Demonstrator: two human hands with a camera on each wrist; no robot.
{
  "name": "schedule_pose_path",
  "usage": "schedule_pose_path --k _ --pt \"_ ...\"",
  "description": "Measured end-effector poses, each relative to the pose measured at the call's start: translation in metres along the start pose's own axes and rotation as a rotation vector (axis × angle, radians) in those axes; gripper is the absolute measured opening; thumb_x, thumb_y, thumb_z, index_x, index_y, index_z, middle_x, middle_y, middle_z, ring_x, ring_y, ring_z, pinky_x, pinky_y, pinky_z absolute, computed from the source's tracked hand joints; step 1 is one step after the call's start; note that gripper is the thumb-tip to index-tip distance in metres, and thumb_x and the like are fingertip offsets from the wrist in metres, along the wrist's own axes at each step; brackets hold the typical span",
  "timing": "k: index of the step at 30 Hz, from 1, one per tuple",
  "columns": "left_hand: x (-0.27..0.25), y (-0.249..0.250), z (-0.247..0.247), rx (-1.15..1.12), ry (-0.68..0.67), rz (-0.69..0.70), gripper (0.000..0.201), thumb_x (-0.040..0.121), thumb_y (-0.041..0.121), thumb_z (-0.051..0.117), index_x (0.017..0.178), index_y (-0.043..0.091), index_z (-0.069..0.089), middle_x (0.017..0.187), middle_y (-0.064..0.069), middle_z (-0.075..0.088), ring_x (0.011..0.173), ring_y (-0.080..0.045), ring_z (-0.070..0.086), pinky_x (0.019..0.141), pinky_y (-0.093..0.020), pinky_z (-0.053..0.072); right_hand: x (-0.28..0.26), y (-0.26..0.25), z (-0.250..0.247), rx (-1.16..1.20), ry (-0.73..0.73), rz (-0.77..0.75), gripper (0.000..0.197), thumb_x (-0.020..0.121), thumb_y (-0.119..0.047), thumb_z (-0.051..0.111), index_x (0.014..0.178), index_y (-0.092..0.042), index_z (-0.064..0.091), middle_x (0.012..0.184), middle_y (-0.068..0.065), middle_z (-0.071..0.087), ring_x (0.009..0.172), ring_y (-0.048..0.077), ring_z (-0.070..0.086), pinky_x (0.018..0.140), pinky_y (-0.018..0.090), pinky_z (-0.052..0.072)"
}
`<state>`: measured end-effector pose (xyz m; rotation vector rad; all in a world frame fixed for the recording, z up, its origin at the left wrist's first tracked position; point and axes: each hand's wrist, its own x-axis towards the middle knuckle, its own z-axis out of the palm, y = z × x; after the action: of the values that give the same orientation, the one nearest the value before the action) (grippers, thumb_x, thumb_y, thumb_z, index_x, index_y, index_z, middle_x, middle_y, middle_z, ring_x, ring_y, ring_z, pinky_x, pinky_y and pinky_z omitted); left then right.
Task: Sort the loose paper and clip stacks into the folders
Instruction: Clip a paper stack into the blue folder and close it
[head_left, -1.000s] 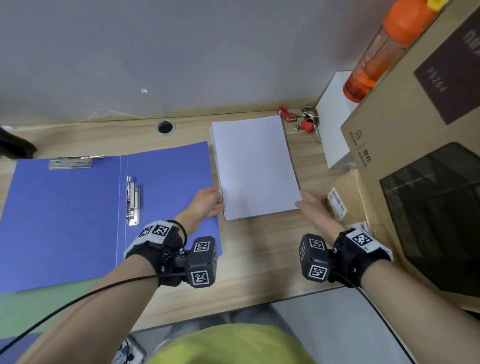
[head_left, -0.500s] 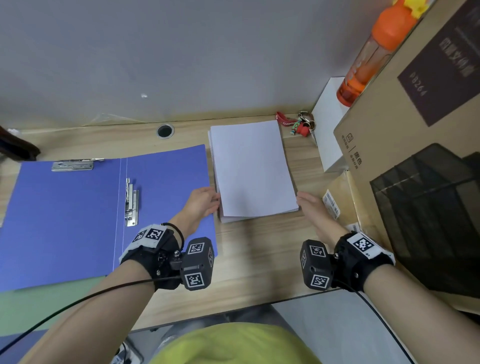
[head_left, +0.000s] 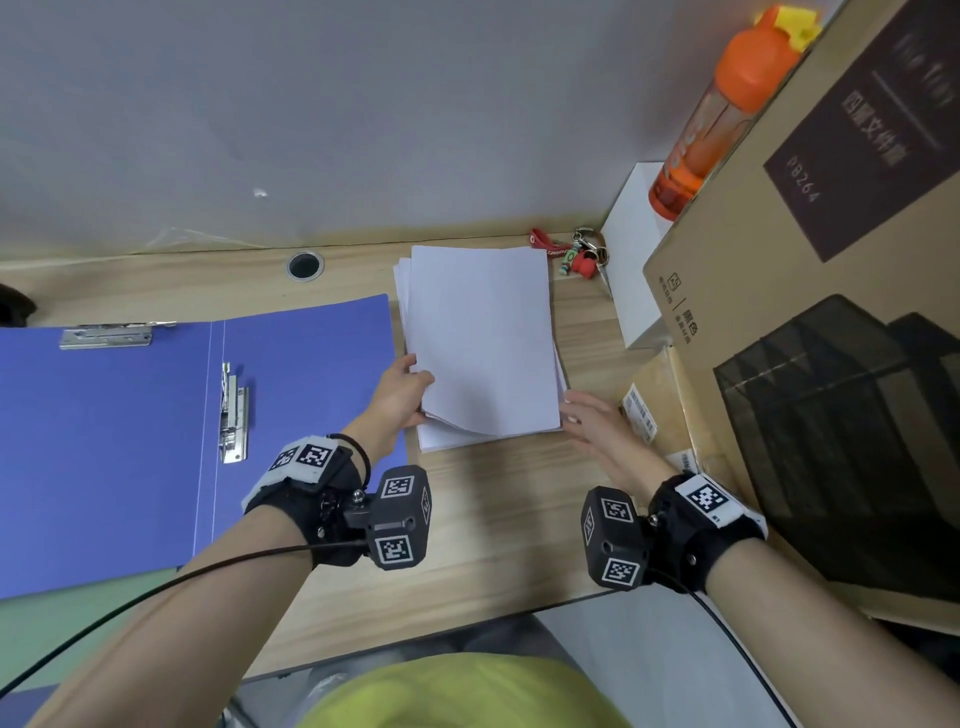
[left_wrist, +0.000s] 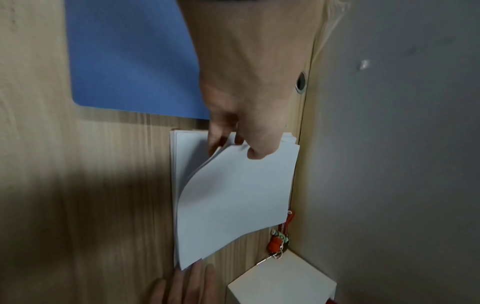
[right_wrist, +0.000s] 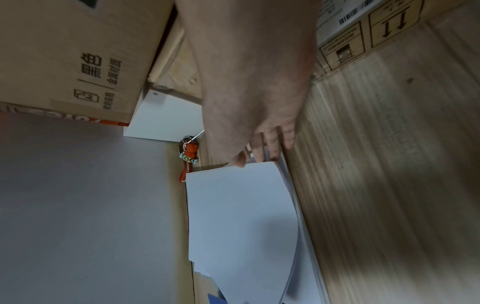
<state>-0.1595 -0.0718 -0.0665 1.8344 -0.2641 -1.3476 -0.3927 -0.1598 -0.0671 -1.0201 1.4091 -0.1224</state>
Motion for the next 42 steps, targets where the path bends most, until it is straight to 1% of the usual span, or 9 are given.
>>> schedule_pose_path --k 3,8,15,21,24,28,32,36,42 --pt "-0.002 0.004 0.005 0.104 0.005 0.055 0.03 0.092 0.018 0.043 0.112 0.036 0.056 0.123 -0.011 0.059 0.09 -0.022 0.057 0.084 -0.042 0.055 0.0 -0.001 0.001 0.028 -0.007 0.002 0.044 0.098 -0.021 0.048 0.142 -0.019 0.042 0.135 0.005 0.052 0.115 0.017 0.051 0.098 0.03 0.04" --pt "0.002 0.003 0.006 0.229 0.067 0.109 0.045 0.095 0.019 0.047 0.14 0.016 0.044 0.143 -0.004 0.041 0.102 -0.014 0.046 0.084 -0.031 0.039 0.004 -0.003 0.0 0.027 0.011 0.008 0.044 0.098 -0.017 0.046 0.142 -0.017 0.041 0.128 0.007 0.055 0.108 0.021 0.055 0.098 0.033 0.044" --pt "0.016 0.003 0.007 0.226 0.011 0.046 0.009 0.091 0.017 0.047 0.087 0.011 0.053 0.083 -0.007 0.045 0.07 -0.023 0.039 0.059 -0.027 0.033 0.007 -0.005 -0.003 0.047 0.018 0.024 0.04 0.099 -0.014 0.044 0.139 -0.015 0.043 0.127 0.007 0.055 0.102 0.023 0.061 0.097 0.037 0.048" --pt "0.021 0.0 0.001 0.221 0.008 0.084 0.032 0.096 0.016 0.042 0.124 0.014 0.056 0.119 -0.004 0.063 0.11 -0.027 0.059 0.098 -0.042 0.049 0.011 -0.008 -0.006 -0.016 0.055 0.016 0.037 0.097 -0.015 0.046 0.134 -0.015 0.047 0.116 0.001 0.059 0.107 0.02 0.057 0.096 0.034 0.047" --pt "0.012 0.004 -0.006 0.159 0.014 0.182 0.048 0.093 0.007 0.043 0.138 0.022 0.044 0.129 0.003 0.059 0.117 -0.021 0.057 0.1 -0.039 0.048 0.013 -0.011 -0.007 -0.099 0.172 -0.012 0.035 0.095 -0.023 0.048 0.13 -0.023 0.052 0.119 -0.003 0.056 0.109 0.018 0.053 0.094 0.035 0.045" --pt "0.0 0.01 -0.024 0.049 -0.098 0.169 0.078 0.091 0.003 0.05 0.152 0.031 0.011 0.139 0.007 0.054 0.117 -0.017 0.057 0.091 -0.033 0.049 0.017 -0.021 0.002 0.055 0.07 0.024 0.038 0.095 -0.042 0.049 0.123 -0.017 0.057 0.106 0.002 0.065 0.077 0.02 0.068 0.058 0.029 0.045" --pt "-0.009 0.004 -0.05 0.184 -0.227 0.13 0.061 0.086 -0.003 0.049 0.141 0.023 0.04 0.13 0.004 0.059 0.118 -0.021 0.058 0.085 -0.031 0.05 0.013 -0.031 0.018 0.103 -0.059 0.032 0.035 0.096 -0.034 0.053 0.121 -0.011 0.058 0.103 0.005 0.069 0.09 0.021 0.066 0.074 0.032 0.051" --pt "-0.025 -0.01 -0.078 0.278 -0.272 0.115 0.061 0.085 -0.003 0.048 0.133 0.033 0.038 0.122 0.007 0.058 0.113 -0.016 0.057 0.087 -0.034 0.052 -0.001 -0.033 0.043 0.022 -0.147 -0.055 0.024 0.095 -0.003 0.05 0.117 -0.01 0.057 0.115 0.012 0.064 0.086 0.019 0.063 0.075 0.032 0.051" --pt "-0.052 0.001 -0.127 0.148 -0.084 0.373 0.049 0.084 -0.001 0.051 0.117 0.035 0.05 0.12 0.006 0.06 0.114 -0.015 0.058 0.09 -0.032 0.053 -0.028 -0.051 0.1 -0.003 -0.074 -0.351 0.035 0.094 -0.001 0.05 0.117 -0.026 0.054 0.12 0.0 0.062 0.102 0.015 0.061 0.079 0.029 0.05"
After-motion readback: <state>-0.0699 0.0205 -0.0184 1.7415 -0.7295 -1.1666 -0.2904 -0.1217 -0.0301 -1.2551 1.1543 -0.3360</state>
